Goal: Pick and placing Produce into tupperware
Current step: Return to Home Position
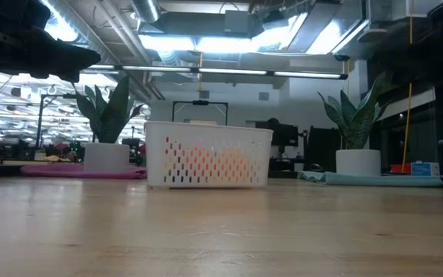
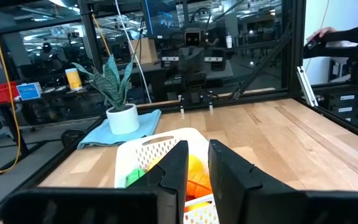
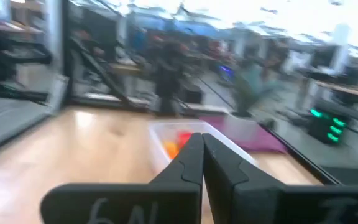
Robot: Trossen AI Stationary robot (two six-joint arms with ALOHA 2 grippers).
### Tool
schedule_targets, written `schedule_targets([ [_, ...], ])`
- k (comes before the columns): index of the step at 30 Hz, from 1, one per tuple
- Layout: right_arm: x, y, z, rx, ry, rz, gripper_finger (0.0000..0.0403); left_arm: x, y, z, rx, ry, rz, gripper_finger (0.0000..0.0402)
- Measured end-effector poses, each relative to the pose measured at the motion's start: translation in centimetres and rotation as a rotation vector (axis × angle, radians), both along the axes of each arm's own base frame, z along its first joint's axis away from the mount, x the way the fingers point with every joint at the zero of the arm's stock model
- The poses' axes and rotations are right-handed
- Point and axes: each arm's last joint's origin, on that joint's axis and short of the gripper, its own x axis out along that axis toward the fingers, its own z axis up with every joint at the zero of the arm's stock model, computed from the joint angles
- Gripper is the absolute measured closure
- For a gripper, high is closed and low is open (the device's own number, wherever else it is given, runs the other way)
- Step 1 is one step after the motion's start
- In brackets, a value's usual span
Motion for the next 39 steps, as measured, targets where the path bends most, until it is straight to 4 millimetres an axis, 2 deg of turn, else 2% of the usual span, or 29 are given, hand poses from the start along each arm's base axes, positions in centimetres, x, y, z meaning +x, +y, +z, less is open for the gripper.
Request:
schedule_targets([
  [5, 0.18, -0.91, -0.03, -0.009, 0.004, -0.019, 0.0392, -0.01, 0.0, 0.01, 0.0, -0.001, 0.0, 0.0335],
  [9, 0.23, -1.06, -0.09, 0.005, 0.007, 0.032, 0.0392, -0.01, 0.0, 0.01, 0.0, -0.002, 0.0, 0.0327],
  [20, 0.23, -1.07, -0.03, 0.004, 0.001, 0.038, 0.0392, -0.01, 0.0, 0.01, 0.0, -0.002, 0.0, 0.0313],
  [39, 0.23, -1.07, -0.03, 0.003, 0.001, 0.038, 0.0392, -0.01, 0.0, 0.01, 0.0, -0.002, 0.0, 0.0354],
])
